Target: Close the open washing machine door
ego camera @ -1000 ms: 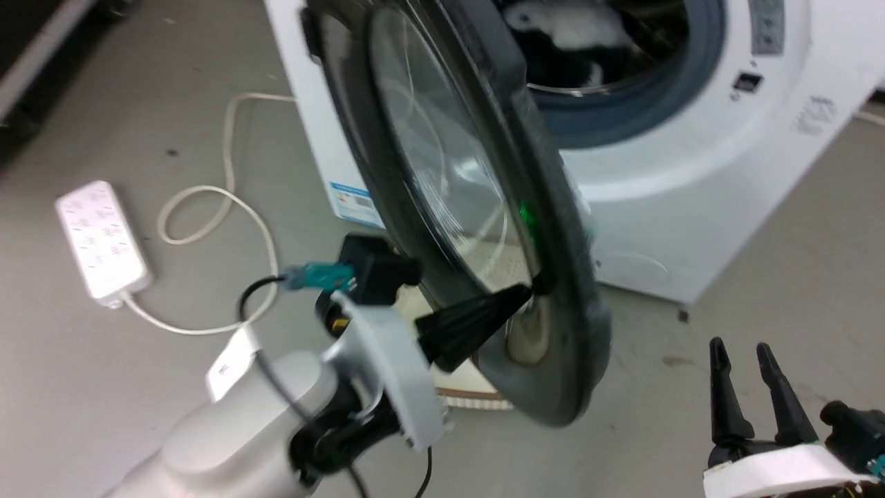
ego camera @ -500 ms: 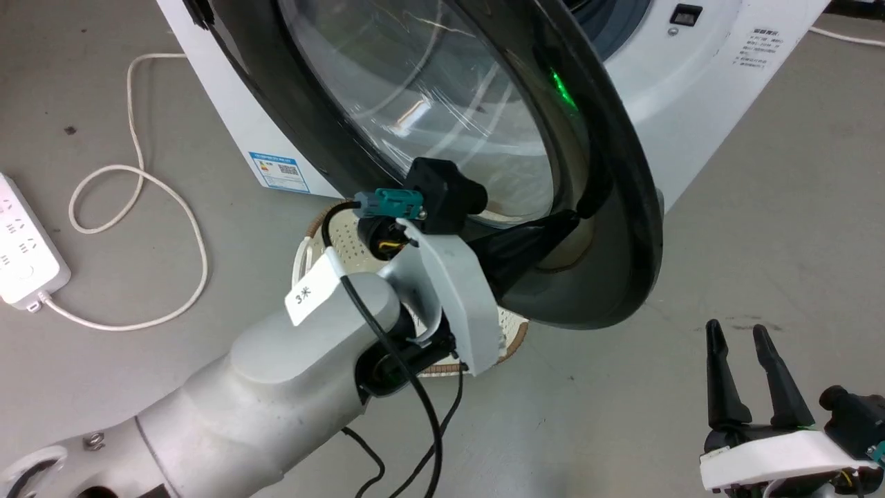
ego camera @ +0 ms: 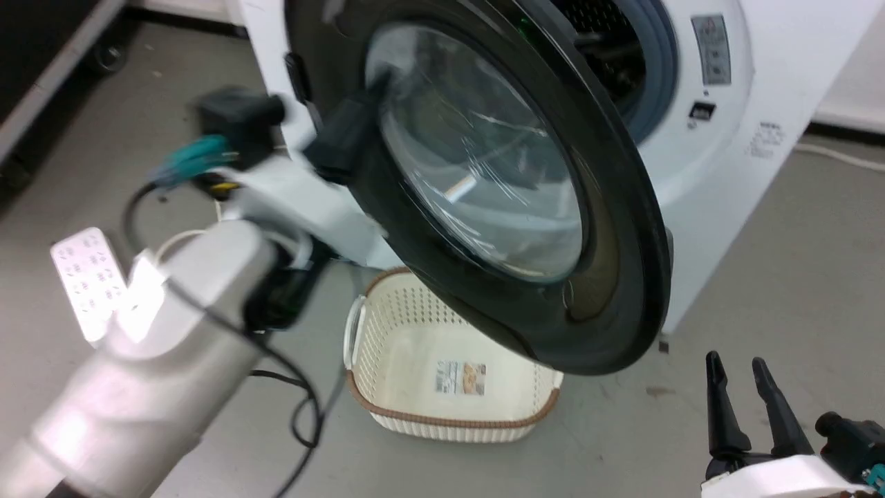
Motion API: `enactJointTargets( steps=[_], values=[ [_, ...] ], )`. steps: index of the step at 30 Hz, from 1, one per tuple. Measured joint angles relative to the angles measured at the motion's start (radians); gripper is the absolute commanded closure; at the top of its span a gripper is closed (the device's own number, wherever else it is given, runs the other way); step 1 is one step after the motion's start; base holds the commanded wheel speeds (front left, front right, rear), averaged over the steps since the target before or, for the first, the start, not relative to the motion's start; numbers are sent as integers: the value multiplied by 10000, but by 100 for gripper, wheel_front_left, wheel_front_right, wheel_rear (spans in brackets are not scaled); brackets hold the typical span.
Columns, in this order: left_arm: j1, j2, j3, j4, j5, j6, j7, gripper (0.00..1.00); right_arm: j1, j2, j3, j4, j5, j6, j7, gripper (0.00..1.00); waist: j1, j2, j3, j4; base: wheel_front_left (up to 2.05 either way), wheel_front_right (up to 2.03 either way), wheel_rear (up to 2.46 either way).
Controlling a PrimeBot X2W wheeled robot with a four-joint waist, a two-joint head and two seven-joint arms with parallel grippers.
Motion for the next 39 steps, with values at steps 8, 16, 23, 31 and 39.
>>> enactJointTargets(
  steps=[8, 16, 23, 31, 39],
  values=[
    [2763, 426, 3183, -1235, 3126, 1149, -2, 100, 264, 2, 46, 25, 0, 0, 0, 0, 0, 0, -584, 243, 0, 0, 0],
    [5478, 608, 4748, -1620, 3783, 773, 0, 100, 403, 0, 140, -15, 15, 0, 0, 0, 1, 0, -660, -35, 0, 0, 0],
    [7218, 598, 5557, -1423, 3377, 433, 0, 100, 452, 0, 303, -96, 105, -2, 0, 0, 2, 0, -749, -254, 0, 0, 0],
    [8392, 334, 6171, -1300, 3267, 510, 0, 100, 564, 0, 529, -111, 192, 0, 0, 0, 2, 0, -875, -415, 0, 0, 0],
    [8584, 63, 6485, -1434, 3639, 508, 0, 0, 570, 0, 596, -146, 178, -2, 0, 0, 2, 0, -876, -422, 0, 0, 0]
  ],
)
